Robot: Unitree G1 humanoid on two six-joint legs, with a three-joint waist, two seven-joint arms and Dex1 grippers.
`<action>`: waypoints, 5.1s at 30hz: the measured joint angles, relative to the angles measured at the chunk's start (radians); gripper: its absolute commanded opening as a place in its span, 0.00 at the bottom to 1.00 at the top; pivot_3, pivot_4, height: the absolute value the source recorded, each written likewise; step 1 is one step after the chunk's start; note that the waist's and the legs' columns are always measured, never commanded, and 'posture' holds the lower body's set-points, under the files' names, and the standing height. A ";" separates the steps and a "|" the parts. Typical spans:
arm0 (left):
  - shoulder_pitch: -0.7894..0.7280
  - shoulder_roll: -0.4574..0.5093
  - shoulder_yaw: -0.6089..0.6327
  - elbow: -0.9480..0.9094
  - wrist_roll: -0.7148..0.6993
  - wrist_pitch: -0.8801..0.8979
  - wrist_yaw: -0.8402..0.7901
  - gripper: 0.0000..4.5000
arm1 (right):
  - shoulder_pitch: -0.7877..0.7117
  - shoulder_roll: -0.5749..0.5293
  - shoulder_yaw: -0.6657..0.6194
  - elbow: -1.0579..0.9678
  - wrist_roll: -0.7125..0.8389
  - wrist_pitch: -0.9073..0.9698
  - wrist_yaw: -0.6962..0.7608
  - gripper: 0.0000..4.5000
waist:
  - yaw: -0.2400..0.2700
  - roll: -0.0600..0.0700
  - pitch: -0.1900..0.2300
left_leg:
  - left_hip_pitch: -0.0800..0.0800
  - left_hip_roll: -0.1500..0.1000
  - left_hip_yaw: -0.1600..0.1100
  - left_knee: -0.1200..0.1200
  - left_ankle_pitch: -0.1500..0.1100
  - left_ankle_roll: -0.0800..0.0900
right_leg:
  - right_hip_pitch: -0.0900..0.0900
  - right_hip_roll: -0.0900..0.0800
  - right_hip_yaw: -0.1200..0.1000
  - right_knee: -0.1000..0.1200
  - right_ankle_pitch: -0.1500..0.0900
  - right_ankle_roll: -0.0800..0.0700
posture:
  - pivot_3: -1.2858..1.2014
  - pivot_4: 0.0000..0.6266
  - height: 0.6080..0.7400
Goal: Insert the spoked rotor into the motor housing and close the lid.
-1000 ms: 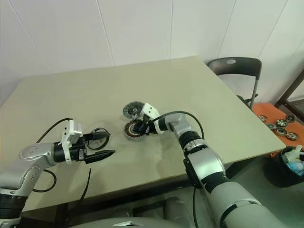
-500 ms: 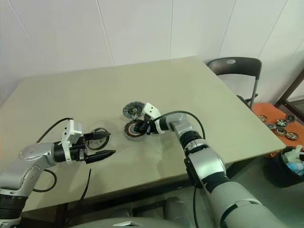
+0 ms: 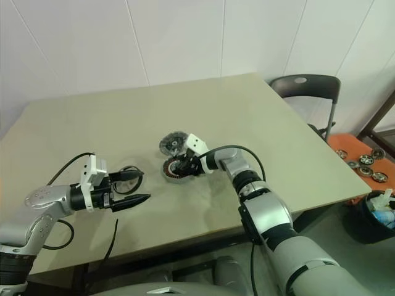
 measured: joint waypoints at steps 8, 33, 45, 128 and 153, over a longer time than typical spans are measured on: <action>-0.004 -0.008 -0.001 0.000 -0.003 0.000 0.002 1.00 | -0.063 -0.030 -0.110 -0.005 0.102 0.113 0.135 0.67 | -0.002 0.001 0.000 | 0.000 0.000 0.000 0.000 0.000 0.000 | -0.001 0.000 0.000 0.000 0.001 0.001 | 0.52 0.00 1.00; -0.003 -0.010 -0.001 0.000 -0.003 0.000 0.006 1.00 | -0.012 -0.001 -0.037 -0.023 0.038 0.054 0.138 0.15 | -0.002 0.001 0.000 | -0.001 0.000 0.000 -0.001 0.000 0.000 | -0.001 0.000 0.000 0.000 0.001 0.001 | 0.52 0.00 1.00; -0.003 -0.010 -0.001 0.000 -0.003 0.000 0.007 1.00 | 0.017 -0.009 0.003 -0.023 -0.008 -0.018 0.084 0.15 | -0.002 0.000 0.000 | 0.000 0.000 0.000 -0.001 0.000 0.000 | 0.000 0.000 0.000 0.000 0.000 0.000 | 0.52 0.00 1.00; 0.318 0.037 0.230 -0.008 0.185 -0.246 0.115 1.00 | 0.023 0.016 -0.041 -0.183 0.162 0.303 0.212 0.15 | 0.000 0.001 0.001 | -0.002 0.001 0.001 -0.011 0.000 0.000 | -0.008 0.000 0.000 -0.001 -0.001 -0.001 | 0.52 0.00 1.00; 0.158 0.080 0.007 0.226 0.629 -0.772 0.256 1.00 | 0.036 0.009 -0.041 -0.166 0.149 0.261 0.162 0.15 | 0.003 0.000 0.000 | -0.002 0.002 0.002 -0.013 0.000 0.000 | -0.010 -0.002 0.000 0.000 0.000 0.002 | 0.52 0.00 1.00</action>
